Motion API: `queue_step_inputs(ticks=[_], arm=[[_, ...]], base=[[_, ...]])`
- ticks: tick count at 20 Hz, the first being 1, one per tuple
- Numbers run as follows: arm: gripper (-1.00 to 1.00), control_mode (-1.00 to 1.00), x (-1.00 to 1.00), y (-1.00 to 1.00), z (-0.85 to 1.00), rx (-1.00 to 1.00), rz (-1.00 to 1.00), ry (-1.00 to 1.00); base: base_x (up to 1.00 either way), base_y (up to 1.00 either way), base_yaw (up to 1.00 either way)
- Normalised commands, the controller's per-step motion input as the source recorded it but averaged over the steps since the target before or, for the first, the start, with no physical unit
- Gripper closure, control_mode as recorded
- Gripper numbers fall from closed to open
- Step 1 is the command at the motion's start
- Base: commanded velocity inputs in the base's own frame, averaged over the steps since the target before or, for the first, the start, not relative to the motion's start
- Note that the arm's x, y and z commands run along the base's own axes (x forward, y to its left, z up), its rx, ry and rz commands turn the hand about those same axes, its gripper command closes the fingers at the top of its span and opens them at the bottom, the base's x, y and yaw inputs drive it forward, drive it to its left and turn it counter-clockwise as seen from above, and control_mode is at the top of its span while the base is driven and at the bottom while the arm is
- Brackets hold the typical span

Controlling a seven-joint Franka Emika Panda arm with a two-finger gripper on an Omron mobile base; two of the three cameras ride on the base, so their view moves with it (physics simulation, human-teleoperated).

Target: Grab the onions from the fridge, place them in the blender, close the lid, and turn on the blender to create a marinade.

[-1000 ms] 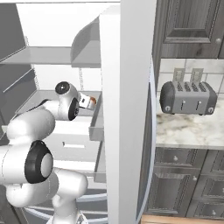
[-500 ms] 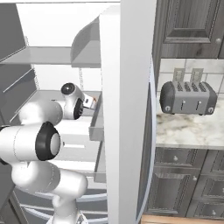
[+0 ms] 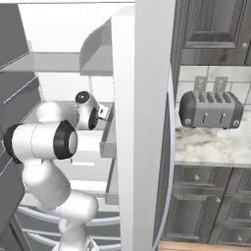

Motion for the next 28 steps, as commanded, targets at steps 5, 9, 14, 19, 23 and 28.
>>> queue_step_inputs(ticks=[5,9,14,19,23,28], arm=[[-1.00,-1.00,0.46,0.00,-0.16,0.00,0.00,0.05],[-1.00,-1.00,0.43,0.00,-0.22,0.00,0.00,0.04],[-1.00,-1.00,0.39,0.00,-0.24,0.00,0.00,0.03],[-1.00,-1.00,0.35,0.00,-0.23,0.00,0.00,0.03],[1.00,-1.00,0.07,0.06,-0.37,0.00,0.00,0.05],[1.00,-1.00,0.00,0.11,-0.48,0.00,0.00,0.03]], base=[[0.00,0.00,0.00],[0.00,0.00,0.00],[0.00,0.00,0.00],[0.00,0.00,0.00],[0.00,0.00,0.00],[0.00,0.00,0.00]])
